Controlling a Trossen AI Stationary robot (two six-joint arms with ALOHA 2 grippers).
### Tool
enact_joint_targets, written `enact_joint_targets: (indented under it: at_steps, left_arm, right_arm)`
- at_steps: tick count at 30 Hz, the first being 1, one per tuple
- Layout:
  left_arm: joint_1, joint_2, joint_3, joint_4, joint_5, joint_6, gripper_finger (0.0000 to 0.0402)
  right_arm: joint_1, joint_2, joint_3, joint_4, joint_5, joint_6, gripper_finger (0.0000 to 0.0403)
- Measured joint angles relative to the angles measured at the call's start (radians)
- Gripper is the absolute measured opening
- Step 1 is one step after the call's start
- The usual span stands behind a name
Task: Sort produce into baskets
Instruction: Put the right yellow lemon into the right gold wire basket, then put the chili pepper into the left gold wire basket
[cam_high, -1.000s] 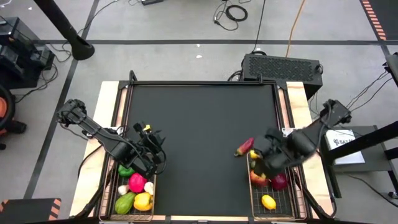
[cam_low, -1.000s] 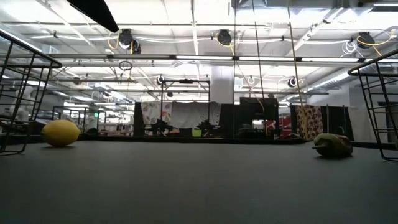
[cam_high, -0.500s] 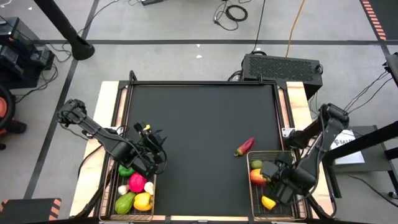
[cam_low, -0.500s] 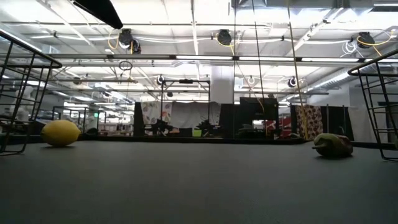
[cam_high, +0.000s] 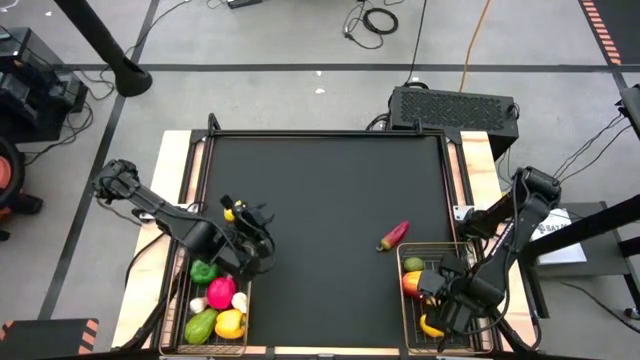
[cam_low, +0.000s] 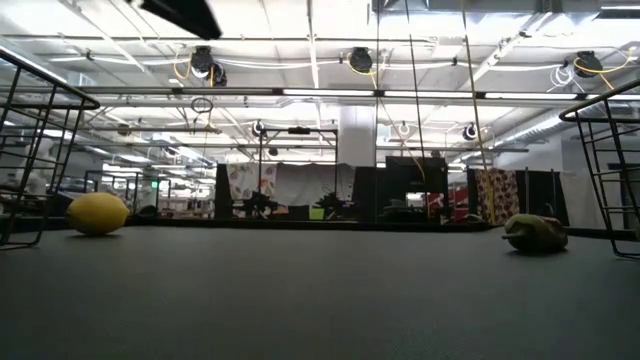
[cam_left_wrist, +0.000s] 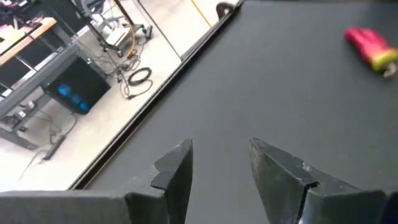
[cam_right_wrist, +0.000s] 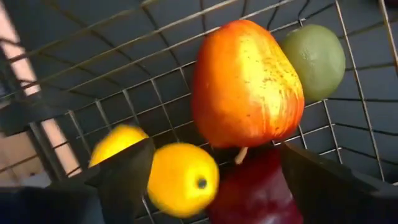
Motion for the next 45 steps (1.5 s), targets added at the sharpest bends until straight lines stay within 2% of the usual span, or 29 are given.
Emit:
enact_joint_targets:
  at_steps: [5, 9, 12, 19, 23, 30, 34, 45]
  left_arm:
    - [0.064, 0.029, 0.0, 0.22, 0.025, 0.198, 0.0164]
    - [0.117, 0.075, 0.0, 0.409, 0.108, 0.351, 0.0167]
    - [0.165, 0.127, 0.0, 0.581, 0.19, 0.457, 0.0183]
    - [0.241, 0.27, 0.0, 0.95, 0.329, 0.659, 0.0237]
    - [0.259, 0.334, 0.0, 1.076, 0.434, 0.71, 0.0244]
    - [0.282, 0.415, 0.0, 1.147, 0.517, 0.695, 0.0244]
    - [0.308, 0.499, 0.006, 1.295, 0.6, 0.694, 0.0244]
    - [0.369, 0.72, 0.172, 1.317, 0.767, 0.686, 0.0244]
  right_arm:
    - [0.0, -0.035, 0.072, -0.039, -0.022, -0.046, 0.0354]
    - [0.0, -0.063, 0.189, -0.152, 0.055, -0.073, 0.0356]
    - [0.0, -0.072, 0.286, -0.272, 0.218, -0.103, 0.0356]
    - [-0.006, -0.072, 0.402, -0.448, 0.73, -0.247, 0.0356]
    - [-0.03, -0.072, 0.402, -0.46, 0.893, -0.34, 0.0356]
    - [-0.112, -0.072, 0.402, -0.458, 0.979, -0.448, 0.0356]
    - [-0.155, -0.072, 0.402, -0.454, 0.987, -0.487, 0.0356]
    - [-0.189, -0.072, 0.402, -0.452, 0.985, -0.515, 0.0356]
